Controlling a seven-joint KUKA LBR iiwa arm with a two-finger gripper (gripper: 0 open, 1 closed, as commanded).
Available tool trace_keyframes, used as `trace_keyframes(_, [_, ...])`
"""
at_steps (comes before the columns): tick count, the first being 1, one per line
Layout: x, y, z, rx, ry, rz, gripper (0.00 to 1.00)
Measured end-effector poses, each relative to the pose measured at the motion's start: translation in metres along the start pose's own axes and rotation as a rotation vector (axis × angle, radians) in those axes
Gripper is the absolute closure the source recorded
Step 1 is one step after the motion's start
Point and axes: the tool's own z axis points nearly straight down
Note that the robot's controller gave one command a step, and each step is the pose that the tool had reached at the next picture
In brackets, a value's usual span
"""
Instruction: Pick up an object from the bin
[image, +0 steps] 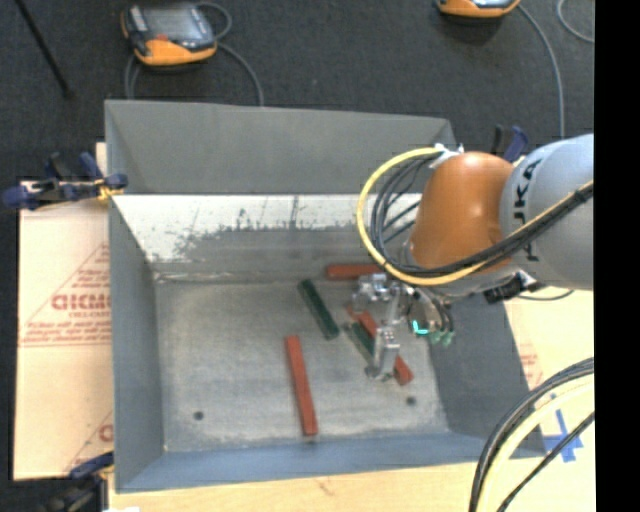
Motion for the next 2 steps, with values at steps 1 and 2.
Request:
trace_keyframes(1, [-0.002,0.0,-0.004,0.001,-0.008,0.0,0.0])
trace_keyframes(2, [-0.06,-0.055,0.036,0.002,-0.008,-0.079,1.0])
